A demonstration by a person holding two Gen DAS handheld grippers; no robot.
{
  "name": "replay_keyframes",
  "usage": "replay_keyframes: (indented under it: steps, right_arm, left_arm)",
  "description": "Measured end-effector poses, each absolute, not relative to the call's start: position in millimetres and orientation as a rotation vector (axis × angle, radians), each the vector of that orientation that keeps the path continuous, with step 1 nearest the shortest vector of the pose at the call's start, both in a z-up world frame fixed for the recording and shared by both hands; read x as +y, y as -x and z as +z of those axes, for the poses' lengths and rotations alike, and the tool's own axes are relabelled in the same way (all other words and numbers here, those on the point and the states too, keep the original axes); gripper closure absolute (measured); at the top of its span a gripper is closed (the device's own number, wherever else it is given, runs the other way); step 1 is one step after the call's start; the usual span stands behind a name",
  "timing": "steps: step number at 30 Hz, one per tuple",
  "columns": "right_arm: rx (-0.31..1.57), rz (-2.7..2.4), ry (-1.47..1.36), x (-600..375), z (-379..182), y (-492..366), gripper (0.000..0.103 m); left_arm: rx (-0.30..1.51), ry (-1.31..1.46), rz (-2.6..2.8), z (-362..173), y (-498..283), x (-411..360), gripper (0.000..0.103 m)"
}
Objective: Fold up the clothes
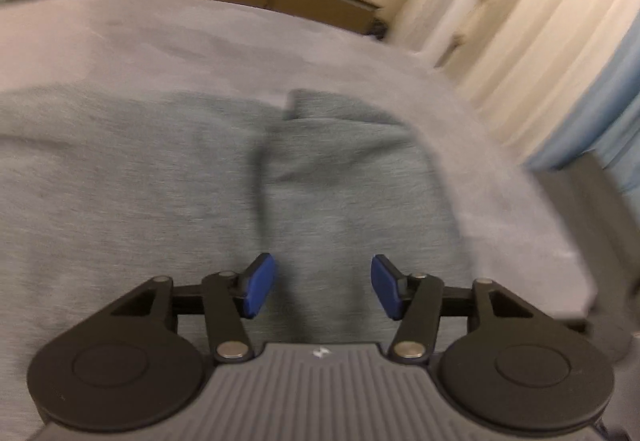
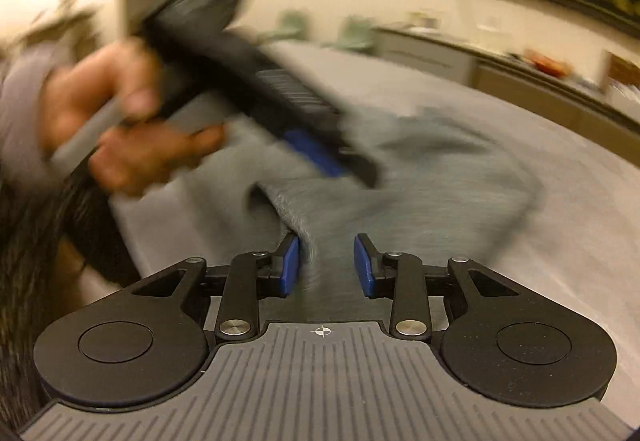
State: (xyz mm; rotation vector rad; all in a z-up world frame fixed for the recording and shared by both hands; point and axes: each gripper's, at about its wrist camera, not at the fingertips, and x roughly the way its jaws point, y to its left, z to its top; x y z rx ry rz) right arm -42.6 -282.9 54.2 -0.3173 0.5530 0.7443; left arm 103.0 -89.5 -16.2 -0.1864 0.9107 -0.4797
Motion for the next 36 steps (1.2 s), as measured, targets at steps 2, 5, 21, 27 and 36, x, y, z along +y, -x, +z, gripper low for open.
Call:
replay_keyframes:
  steps: [2, 5, 21, 27, 36]
  right_arm:
    - [0.558, 0.807, 0.374, -270.5, 49.0, 48.7, 0.069]
    - [0.557, 0.824, 0.355, -277.4, 55.3, 49.0, 0.071]
    - [0.653, 0.514, 0.134, -343.2, 50.1, -26.1, 0.070]
    - [0.618, 0.466, -0.047, -371.2, 60.8, -40.1, 0.067]
    - [0.707, 0.375, -0.036, -363.0, 50.3, -56.5, 0.065]
  left_arm:
    - [0.889, 0.165, -0.441, -8.7, -102.5, -85.2, 0.052]
    - [0.854, 0.133, -0.389, 3.2, -102.2, -79.5, 0.051]
    - [0.876, -0.053, -0.488, -14.2, -173.1, -194.3, 0.045]
    - [0.855, -0.071, -0.483, -15.7, -137.5, -173.1, 0.045]
    - [0.798, -0.034, -0.486, -9.0, -89.0, -140.8, 0.046]
